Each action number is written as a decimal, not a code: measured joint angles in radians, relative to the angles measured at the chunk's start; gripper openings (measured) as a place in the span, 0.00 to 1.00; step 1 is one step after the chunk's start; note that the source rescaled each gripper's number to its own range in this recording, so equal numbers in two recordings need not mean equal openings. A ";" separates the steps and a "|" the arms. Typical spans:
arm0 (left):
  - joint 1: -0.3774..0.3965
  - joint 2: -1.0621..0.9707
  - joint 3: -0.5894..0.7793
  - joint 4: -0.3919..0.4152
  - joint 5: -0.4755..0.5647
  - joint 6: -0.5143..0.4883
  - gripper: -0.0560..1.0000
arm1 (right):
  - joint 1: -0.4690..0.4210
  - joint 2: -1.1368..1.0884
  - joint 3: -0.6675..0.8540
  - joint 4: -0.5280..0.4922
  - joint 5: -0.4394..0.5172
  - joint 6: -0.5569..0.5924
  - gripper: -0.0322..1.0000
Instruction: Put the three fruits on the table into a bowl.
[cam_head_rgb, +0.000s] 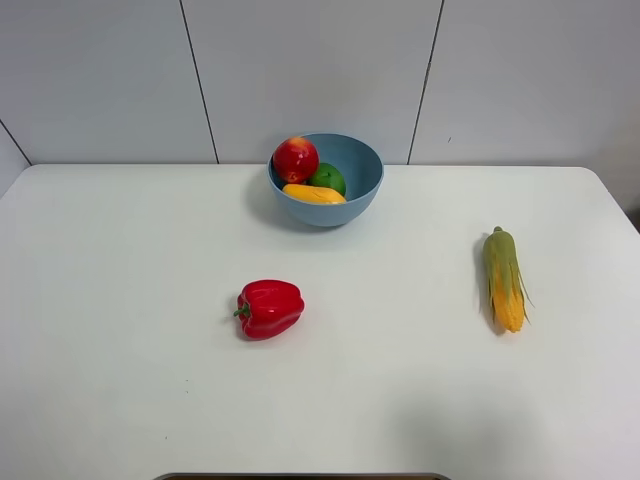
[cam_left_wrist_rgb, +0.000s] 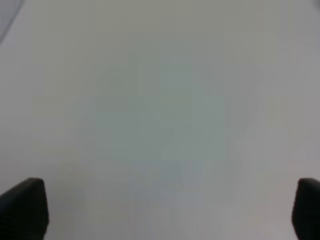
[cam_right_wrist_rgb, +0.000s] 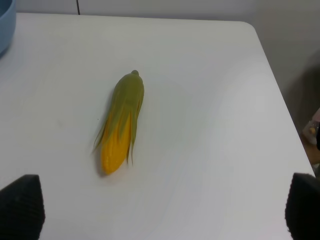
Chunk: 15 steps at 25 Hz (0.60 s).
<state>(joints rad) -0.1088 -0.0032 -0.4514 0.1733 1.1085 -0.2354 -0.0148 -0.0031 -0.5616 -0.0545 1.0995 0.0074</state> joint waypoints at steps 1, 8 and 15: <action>0.024 0.000 0.000 0.000 0.000 0.000 1.00 | 0.000 0.000 0.000 0.000 0.000 0.000 1.00; 0.064 0.000 0.000 0.000 0.000 0.000 1.00 | 0.000 0.000 0.000 0.000 0.000 0.000 1.00; 0.065 0.000 0.000 0.000 0.000 0.000 1.00 | 0.000 0.000 0.000 0.000 0.000 0.000 1.00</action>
<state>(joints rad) -0.0433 -0.0032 -0.4514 0.1733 1.1085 -0.2354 -0.0148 -0.0031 -0.5616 -0.0545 1.0995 0.0074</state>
